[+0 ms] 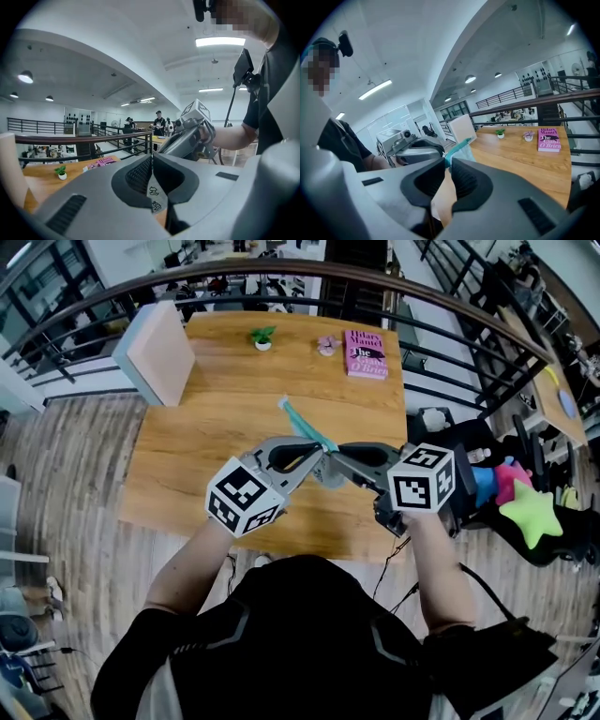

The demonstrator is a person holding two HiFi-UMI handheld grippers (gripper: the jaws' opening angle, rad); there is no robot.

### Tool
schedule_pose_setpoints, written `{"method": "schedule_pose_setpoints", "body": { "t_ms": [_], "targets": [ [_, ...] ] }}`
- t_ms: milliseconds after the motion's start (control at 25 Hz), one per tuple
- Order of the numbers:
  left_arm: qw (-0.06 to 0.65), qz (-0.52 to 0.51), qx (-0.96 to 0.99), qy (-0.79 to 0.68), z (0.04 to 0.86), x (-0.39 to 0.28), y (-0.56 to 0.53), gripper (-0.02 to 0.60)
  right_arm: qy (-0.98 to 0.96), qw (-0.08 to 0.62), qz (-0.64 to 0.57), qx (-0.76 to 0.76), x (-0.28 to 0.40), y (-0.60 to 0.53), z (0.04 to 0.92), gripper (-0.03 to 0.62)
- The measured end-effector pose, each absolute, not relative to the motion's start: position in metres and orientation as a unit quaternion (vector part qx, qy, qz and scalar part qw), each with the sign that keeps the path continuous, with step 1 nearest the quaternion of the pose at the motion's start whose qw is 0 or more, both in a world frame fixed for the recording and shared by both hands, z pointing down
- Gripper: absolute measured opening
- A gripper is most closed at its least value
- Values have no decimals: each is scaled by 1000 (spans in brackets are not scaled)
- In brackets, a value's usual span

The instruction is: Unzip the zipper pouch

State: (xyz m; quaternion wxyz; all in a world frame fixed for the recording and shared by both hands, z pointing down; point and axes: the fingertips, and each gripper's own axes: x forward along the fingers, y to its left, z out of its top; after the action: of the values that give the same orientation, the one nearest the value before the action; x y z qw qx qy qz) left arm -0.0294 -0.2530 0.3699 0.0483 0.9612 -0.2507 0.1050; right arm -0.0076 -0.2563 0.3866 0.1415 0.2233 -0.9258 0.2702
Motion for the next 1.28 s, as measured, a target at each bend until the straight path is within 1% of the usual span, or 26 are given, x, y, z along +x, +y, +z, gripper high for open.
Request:
{"method": "schedule_pose_setpoints", "body": {
  "t_ms": [240,360,560,920,1120,1280],
  "targets": [
    [64,123,957,-255,373,-34,-256,32,-930,159,251,215,-12,-257,391,52],
    [74,129,949,-280,377,-44,-268,31,-929,175,243,216,-9,-259,399,51],
    [74,140,942,-297,377,-55,-275,31,-927,160,262,214,-4,-260,402,51],
    [122,137,919,-348,396,-88,-286,31,-924,171,269,211,0,-263,417,51],
    [110,160,906,-377,403,-103,-288,31,-922,185,263,214,6,-264,426,51],
    [123,156,893,-404,410,-121,-292,31,-921,192,260,216,7,-267,433,51]
  ]
}}
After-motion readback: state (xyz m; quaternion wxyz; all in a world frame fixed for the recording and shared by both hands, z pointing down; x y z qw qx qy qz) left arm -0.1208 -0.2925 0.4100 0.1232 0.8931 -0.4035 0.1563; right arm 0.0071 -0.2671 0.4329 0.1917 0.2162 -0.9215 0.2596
